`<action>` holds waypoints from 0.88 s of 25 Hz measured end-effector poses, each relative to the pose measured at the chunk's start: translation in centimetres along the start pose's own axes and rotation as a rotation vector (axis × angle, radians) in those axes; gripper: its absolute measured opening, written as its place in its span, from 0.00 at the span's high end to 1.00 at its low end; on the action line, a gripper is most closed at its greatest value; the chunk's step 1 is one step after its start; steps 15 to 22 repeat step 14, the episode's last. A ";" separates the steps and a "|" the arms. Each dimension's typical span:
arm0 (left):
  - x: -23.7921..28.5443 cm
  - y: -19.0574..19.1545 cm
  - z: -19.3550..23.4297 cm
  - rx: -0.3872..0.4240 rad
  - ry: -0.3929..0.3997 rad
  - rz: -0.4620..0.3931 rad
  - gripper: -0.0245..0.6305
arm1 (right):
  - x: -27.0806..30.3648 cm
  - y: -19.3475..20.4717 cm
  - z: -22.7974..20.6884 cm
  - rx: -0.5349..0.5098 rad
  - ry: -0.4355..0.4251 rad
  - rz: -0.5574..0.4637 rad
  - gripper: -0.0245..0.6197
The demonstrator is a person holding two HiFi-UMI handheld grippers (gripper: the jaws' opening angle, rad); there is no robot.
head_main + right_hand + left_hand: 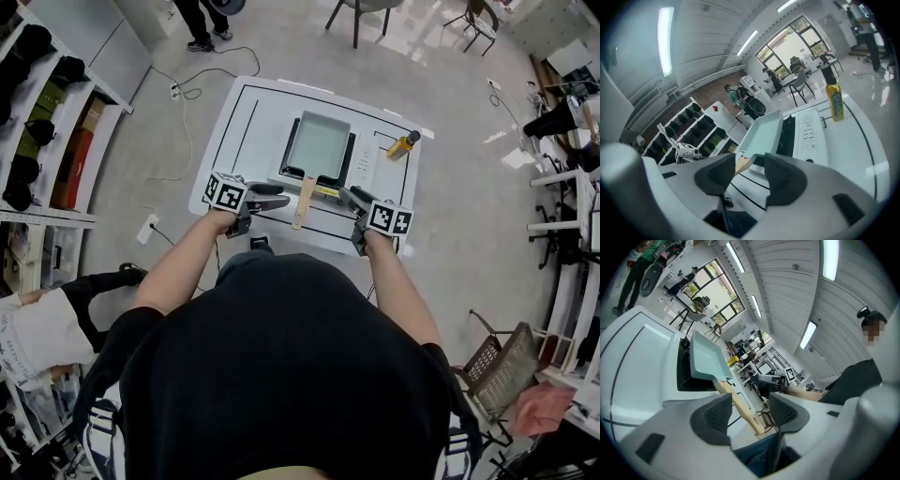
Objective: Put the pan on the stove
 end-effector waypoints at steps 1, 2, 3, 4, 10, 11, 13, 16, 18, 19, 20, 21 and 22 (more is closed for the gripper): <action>-0.1 -0.1 0.0 0.011 -0.013 -0.010 0.58 | -0.2 -0.1 0.0 -0.020 0.009 -0.005 0.66; -0.2 -0.2 -0.1 0.022 -0.027 -0.020 0.58 | -0.4 -0.2 -0.1 -0.038 0.016 -0.011 0.66; -0.4 -0.3 -0.1 0.031 -0.040 -0.031 0.58 | -0.6 -0.2 -0.2 -0.053 0.019 -0.017 0.66; -0.5 -0.3 -0.1 0.039 -0.053 -0.041 0.58 | -0.7 -0.3 -0.2 -0.067 0.020 -0.023 0.67; -1.4 -0.6 -0.2 0.102 -0.137 -0.098 0.58 | -2.1 -0.6 0.5 -0.124 0.063 -0.042 0.69; -1.6 -0.7 -0.2 0.121 -0.162 -0.110 0.59 | -2.3 -0.6 0.4 -0.133 0.073 -0.047 0.70; -1.9 -0.9 0.1 0.157 -0.215 -0.137 0.60 | -2.6 -0.9 0.3 -0.149 0.089 -0.063 0.71; -2.1 -1.0 0.3 0.174 -0.241 -0.152 0.60 | -2.7 -1.0 0.3 -0.158 0.095 -0.071 0.71; -2.1 -1.0 0.3 0.174 -0.241 -0.152 0.60 | -2.7 -1.0 0.3 -0.158 0.095 -0.071 0.71; -2.1 -1.0 0.3 0.174 -0.241 -0.152 0.60 | -2.7 -1.0 0.3 -0.158 0.095 -0.071 0.71; -2.1 -1.0 0.3 0.174 -0.241 -0.152 0.60 | -2.7 -1.0 0.3 -0.158 0.095 -0.071 0.71; -2.1 -1.0 0.3 0.174 -0.241 -0.152 0.60 | -2.7 -1.0 0.3 -0.158 0.095 -0.071 0.71; -2.1 -1.0 0.3 0.174 -0.241 -0.152 0.60 | -2.7 -1.0 0.3 -0.158 0.095 -0.071 0.71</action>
Point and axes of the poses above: the fingertips, and each gripper's own axes: x forward along the fingers, z to its left, y out of its underside, the point moved 7 cm from there along -x, backward along the fingers, and after that the axes turned 6 degrees about -z, right-handed, at the moved point
